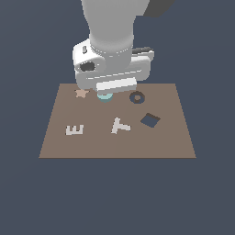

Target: Insert a designated object into the corresponding slot on a board.

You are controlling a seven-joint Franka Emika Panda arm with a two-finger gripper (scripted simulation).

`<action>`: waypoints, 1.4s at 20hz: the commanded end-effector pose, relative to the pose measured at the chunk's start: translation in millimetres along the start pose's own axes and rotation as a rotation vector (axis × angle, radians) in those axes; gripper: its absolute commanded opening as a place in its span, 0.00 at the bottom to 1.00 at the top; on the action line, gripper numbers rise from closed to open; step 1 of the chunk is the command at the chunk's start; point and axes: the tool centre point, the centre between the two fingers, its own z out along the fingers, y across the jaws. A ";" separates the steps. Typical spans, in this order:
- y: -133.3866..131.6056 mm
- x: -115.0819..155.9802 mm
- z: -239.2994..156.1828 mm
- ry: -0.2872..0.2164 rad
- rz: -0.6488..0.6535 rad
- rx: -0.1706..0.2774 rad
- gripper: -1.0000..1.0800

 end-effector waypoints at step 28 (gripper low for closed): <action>31.0 -36.3 70.8 0.031 -0.165 -0.013 0.96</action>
